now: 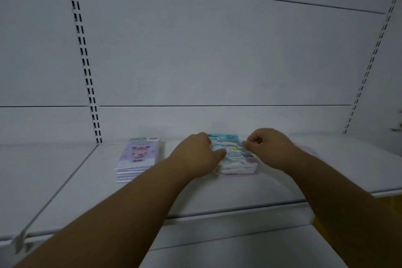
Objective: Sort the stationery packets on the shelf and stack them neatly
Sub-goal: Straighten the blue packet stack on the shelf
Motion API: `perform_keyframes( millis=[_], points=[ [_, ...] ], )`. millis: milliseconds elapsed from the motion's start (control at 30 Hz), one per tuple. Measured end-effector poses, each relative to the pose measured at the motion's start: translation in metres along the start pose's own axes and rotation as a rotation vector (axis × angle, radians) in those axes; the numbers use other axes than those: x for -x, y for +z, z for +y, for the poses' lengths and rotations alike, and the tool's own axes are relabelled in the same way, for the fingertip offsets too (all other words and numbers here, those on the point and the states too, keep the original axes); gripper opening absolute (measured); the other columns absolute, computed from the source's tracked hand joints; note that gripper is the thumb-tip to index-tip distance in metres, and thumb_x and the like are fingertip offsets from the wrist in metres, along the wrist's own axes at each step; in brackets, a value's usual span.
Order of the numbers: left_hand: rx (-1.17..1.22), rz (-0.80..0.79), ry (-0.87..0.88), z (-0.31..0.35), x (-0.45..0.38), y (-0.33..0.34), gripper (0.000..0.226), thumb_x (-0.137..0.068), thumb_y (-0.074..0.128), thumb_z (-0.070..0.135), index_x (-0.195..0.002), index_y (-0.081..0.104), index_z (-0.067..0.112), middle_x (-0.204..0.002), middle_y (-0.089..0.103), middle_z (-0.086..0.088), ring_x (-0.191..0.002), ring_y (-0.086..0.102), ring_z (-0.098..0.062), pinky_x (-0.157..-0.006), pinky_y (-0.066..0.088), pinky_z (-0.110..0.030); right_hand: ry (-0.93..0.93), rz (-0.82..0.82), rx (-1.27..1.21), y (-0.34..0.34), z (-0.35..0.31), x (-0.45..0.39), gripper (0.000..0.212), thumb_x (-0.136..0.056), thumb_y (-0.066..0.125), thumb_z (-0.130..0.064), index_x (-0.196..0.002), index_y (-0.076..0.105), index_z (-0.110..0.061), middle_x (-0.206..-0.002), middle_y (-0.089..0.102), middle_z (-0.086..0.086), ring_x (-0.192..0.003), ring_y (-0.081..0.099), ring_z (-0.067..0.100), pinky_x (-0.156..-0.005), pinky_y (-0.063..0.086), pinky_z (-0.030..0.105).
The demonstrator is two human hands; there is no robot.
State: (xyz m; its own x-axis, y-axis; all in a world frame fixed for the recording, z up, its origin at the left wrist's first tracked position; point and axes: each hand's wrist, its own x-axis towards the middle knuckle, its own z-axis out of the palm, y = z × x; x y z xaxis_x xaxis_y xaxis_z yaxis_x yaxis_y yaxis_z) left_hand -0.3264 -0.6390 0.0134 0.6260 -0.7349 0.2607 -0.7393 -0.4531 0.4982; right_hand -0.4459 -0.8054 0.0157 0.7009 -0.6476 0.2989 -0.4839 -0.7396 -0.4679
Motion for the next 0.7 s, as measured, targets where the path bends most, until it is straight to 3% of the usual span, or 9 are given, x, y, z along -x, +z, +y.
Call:
perform_keyframes(
  millis=[67,133,267,333,367,433,533,600,700],
  points=[
    [-0.079,-0.060,-0.101,0.006,-0.007,0.010,0.049,-0.089,0.054,0.054,-0.120,0.060,0.016,-0.119,0.065,-0.007,-0.082,0.050,-0.016,-0.064,0.036,-0.024,0.058,-0.148,-0.007,0.008,0.004,-0.010,0.038,-0.088,0.057,-0.051,-0.087,0.069,-0.015,-0.083,0.069,0.004,-0.072,0.062,0.016,-0.057,0.044,0.027],
    [-0.062,-0.093,-0.166,0.014,-0.013,0.020,0.042,-0.090,0.055,0.045,-0.118,0.062,0.014,-0.121,0.065,-0.010,-0.082,0.051,-0.019,-0.069,0.038,-0.024,0.078,-0.218,-0.075,0.015,0.004,-0.017,0.041,-0.088,0.058,-0.047,-0.086,0.071,-0.008,-0.080,0.072,0.009,-0.067,0.063,0.019,-0.059,0.046,0.027],
    [0.201,0.024,-0.304,0.026,-0.018,0.031,0.028,-0.078,0.070,0.018,-0.103,0.060,0.015,-0.113,0.068,-0.010,-0.075,0.056,-0.017,-0.057,0.044,-0.021,0.083,-0.178,-0.267,0.024,0.004,-0.020,0.021,-0.084,0.067,-0.028,-0.083,0.066,-0.007,-0.059,0.066,0.001,-0.048,0.061,0.010,-0.041,0.041,0.017],
    [0.391,0.107,-0.383,0.026,-0.018,0.036,0.038,-0.074,0.074,0.009,-0.108,0.056,0.011,-0.106,0.067,-0.010,-0.079,0.060,-0.019,-0.063,0.052,-0.025,0.094,-0.156,-0.521,0.028,0.006,-0.016,0.013,-0.083,0.072,-0.020,-0.077,0.063,-0.013,-0.060,0.067,0.001,-0.044,0.065,0.009,-0.040,0.047,0.017],
    [0.531,0.136,-0.401,0.025,-0.018,0.036,0.041,-0.073,0.074,0.004,-0.109,0.056,0.008,-0.102,0.067,-0.008,-0.082,0.065,-0.021,-0.068,0.058,-0.031,0.096,-0.150,-0.659,0.028,0.006,-0.014,0.011,-0.082,0.073,-0.017,-0.079,0.062,-0.016,-0.067,0.071,0.003,-0.049,0.069,0.011,-0.046,0.055,0.022],
    [0.776,0.188,-0.379,0.024,-0.015,0.034,0.041,-0.071,0.074,-0.005,-0.104,0.057,0.014,-0.097,0.070,-0.005,-0.079,0.072,-0.022,-0.068,0.062,-0.040,0.049,-0.122,-0.786,0.026,0.006,-0.012,0.013,-0.080,0.075,-0.014,-0.090,0.066,-0.017,-0.085,0.075,0.006,-0.066,0.074,0.015,-0.063,0.062,0.035],
    [0.867,0.268,-0.244,0.019,-0.008,0.031,0.045,-0.074,0.073,-0.008,-0.090,0.059,0.031,-0.089,0.072,0.007,-0.074,0.073,-0.012,-0.064,0.062,-0.036,-0.062,-0.042,-0.792,0.022,0.008,-0.015,0.026,-0.078,0.076,-0.016,-0.101,0.067,-0.024,-0.100,0.074,0.001,-0.086,0.072,0.015,-0.077,0.060,0.038],
    [0.923,0.256,-0.187,0.017,-0.005,0.030,0.047,-0.078,0.069,-0.008,-0.099,0.057,0.033,-0.096,0.073,0.004,-0.080,0.073,-0.011,-0.067,0.062,-0.035,-0.067,-0.027,-0.859,0.021,0.008,-0.013,0.032,-0.080,0.075,-0.017,-0.106,0.059,-0.028,-0.107,0.068,0.000,-0.091,0.070,0.014,-0.074,0.060,0.037],
    [1.007,0.169,-0.156,0.015,0.001,0.035,0.044,-0.080,0.067,0.000,-0.110,0.052,0.028,-0.102,0.073,0.001,-0.085,0.074,-0.015,-0.067,0.061,-0.032,-0.065,-0.103,-1.045,0.028,0.004,-0.002,0.032,-0.084,0.070,-0.015,-0.103,0.051,-0.034,-0.107,0.067,-0.003,-0.083,0.072,0.007,-0.062,0.060,0.030]
  ],
)
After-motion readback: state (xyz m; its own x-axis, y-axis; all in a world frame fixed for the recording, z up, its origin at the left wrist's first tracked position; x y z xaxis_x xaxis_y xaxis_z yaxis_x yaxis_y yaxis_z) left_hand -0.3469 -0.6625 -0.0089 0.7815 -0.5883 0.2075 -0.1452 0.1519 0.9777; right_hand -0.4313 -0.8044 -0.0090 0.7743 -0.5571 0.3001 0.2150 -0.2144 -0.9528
